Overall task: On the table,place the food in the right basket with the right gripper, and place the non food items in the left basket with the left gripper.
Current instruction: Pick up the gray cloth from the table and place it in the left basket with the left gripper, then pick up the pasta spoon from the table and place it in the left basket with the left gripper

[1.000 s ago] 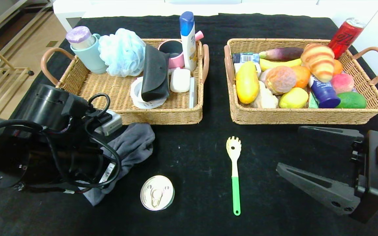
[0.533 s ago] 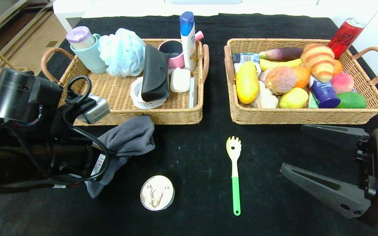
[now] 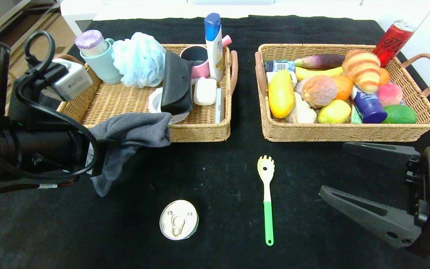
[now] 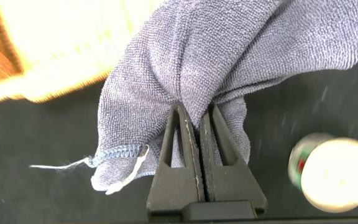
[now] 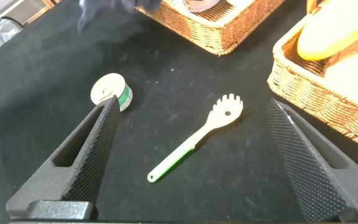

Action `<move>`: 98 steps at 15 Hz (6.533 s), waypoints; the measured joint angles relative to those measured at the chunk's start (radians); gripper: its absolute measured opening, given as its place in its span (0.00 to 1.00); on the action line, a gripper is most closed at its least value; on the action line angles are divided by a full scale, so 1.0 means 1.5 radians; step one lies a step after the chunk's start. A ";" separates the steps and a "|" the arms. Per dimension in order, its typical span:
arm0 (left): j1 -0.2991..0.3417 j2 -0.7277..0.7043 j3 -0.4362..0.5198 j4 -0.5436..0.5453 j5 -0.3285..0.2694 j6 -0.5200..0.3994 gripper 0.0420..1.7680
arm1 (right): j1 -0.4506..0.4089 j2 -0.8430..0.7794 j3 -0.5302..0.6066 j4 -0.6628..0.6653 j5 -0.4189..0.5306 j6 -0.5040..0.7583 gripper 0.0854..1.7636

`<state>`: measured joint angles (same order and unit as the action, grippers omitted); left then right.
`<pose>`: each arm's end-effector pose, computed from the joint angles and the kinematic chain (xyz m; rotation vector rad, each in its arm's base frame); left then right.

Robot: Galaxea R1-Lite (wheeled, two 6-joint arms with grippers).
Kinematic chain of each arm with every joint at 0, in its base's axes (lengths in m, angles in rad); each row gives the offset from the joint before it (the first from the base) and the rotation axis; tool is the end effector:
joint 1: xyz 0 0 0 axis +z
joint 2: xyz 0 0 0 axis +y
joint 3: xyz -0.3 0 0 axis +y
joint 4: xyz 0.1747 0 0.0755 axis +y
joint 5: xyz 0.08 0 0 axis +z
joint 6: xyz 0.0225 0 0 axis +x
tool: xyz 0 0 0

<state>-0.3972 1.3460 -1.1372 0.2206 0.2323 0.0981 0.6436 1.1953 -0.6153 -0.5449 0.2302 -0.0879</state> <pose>0.1978 -0.0774 0.2877 0.2296 0.4009 -0.1825 0.1404 0.1117 0.2429 -0.0897 -0.0030 0.8747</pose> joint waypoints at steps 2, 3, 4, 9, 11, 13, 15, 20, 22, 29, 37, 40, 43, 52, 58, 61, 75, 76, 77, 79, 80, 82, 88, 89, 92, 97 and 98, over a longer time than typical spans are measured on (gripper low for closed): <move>0.000 0.001 -0.025 -0.005 0.001 -0.002 0.05 | -0.002 0.000 -0.001 0.000 0.000 0.000 0.97; 0.000 0.002 -0.037 -0.006 0.000 -0.002 0.05 | -0.002 0.000 -0.002 0.000 0.000 0.001 0.97; 0.001 0.003 -0.047 -0.006 0.000 -0.003 0.05 | -0.002 0.000 -0.002 0.000 0.000 0.000 0.97; 0.017 0.034 -0.133 -0.013 -0.009 -0.004 0.05 | -0.003 0.000 -0.003 0.000 0.000 0.000 0.97; 0.030 0.063 -0.182 -0.031 -0.010 -0.004 0.05 | -0.005 0.000 -0.003 0.000 0.000 0.000 0.97; 0.040 0.099 -0.219 -0.061 -0.010 -0.004 0.05 | -0.006 0.000 -0.003 0.000 0.000 0.000 0.97; 0.048 0.134 -0.238 -0.116 -0.009 -0.003 0.05 | -0.006 0.000 -0.003 -0.001 0.000 0.000 0.97; 0.067 0.193 -0.241 -0.216 -0.011 -0.004 0.05 | -0.006 0.000 -0.004 -0.001 0.000 0.001 0.97; 0.074 0.210 -0.239 -0.233 -0.007 -0.005 0.05 | -0.006 0.000 -0.004 -0.002 0.000 0.001 0.97; 0.082 0.248 -0.245 -0.270 -0.007 -0.007 0.05 | -0.010 0.000 -0.004 -0.004 -0.002 0.001 0.97; 0.079 0.255 -0.236 -0.275 -0.004 -0.016 0.50 | -0.015 -0.002 -0.005 -0.004 0.000 0.001 0.97; 0.074 0.254 -0.234 -0.275 0.000 -0.018 0.65 | -0.015 -0.002 -0.004 -0.005 0.000 0.001 0.97; 0.063 0.249 -0.227 -0.274 0.002 -0.021 0.75 | -0.015 -0.004 -0.004 -0.005 0.000 0.001 0.97; -0.015 0.159 -0.121 -0.262 0.003 -0.020 0.90 | -0.014 -0.005 -0.003 -0.004 0.000 0.001 0.97; -0.104 0.100 -0.042 -0.208 0.021 -0.021 0.94 | -0.013 -0.002 -0.002 -0.003 -0.001 0.001 0.97; -0.167 0.096 -0.010 -0.215 0.026 -0.023 0.95 | -0.013 -0.001 -0.002 -0.003 -0.002 0.001 0.97; -0.390 0.298 -0.004 -0.410 0.257 -0.134 0.96 | -0.057 -0.024 -0.074 0.044 -0.079 0.030 0.97; -0.395 0.313 0.001 -0.424 0.264 -0.141 0.96 | -0.063 -0.025 -0.079 0.044 -0.079 0.034 0.97; -0.402 0.328 0.007 -0.434 0.275 -0.147 0.96 | -0.069 -0.026 -0.083 0.043 -0.079 0.035 0.97; -0.417 0.355 0.015 -0.454 0.300 -0.150 0.96 | -0.078 -0.027 -0.087 0.042 -0.077 0.035 0.97; -0.423 0.365 0.014 -0.456 0.304 -0.150 0.97 | -0.080 -0.027 -0.088 0.042 -0.076 0.035 0.97; -0.434 0.384 0.007 -0.457 0.307 -0.150 0.97 | -0.082 -0.027 -0.089 0.042 -0.077 0.035 0.97; -0.444 0.433 -0.026 -0.456 0.344 -0.149 0.97 | -0.083 -0.028 -0.089 0.041 -0.075 0.036 0.97; -0.444 0.438 -0.027 -0.455 0.348 -0.149 0.97 | -0.083 -0.028 -0.089 0.041 -0.075 0.036 0.97; -0.444 0.448 -0.029 -0.458 0.348 -0.150 0.97 | -0.083 -0.027 -0.089 0.041 -0.075 0.036 0.97; -0.444 0.451 -0.026 -0.456 0.348 -0.151 0.73 | -0.083 -0.026 -0.089 0.043 -0.075 0.036 0.97; -0.444 0.451 -0.025 -0.456 0.348 -0.151 0.64 | -0.083 -0.026 -0.089 0.043 -0.075 0.035 0.97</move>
<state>-1.0630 2.0223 -1.1751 -0.4628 0.7547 -0.1279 0.5196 1.1570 -0.7485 -0.4800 0.1177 -0.0349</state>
